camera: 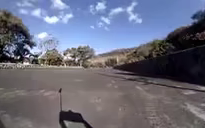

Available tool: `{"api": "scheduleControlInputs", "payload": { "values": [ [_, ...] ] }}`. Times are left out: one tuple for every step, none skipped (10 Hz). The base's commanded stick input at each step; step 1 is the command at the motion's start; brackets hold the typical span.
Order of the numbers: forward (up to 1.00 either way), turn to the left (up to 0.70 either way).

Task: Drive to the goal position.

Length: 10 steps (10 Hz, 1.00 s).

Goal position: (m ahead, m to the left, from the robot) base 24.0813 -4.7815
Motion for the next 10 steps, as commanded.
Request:
{"api": "scheduleControlInputs", "payload": {
  "values": [
    [0.7, 0.0],
    [0.7, 0.0],
    [0.7, 0.0],
    [0.7, 0.0],
    [0.7, 0.0],
    [0.7, 0.0],
    [0.7, 0.0],
    [0.7, 0.0],
    [0.7, 0.0],
    [0.7, 0.0]
  ]
}}
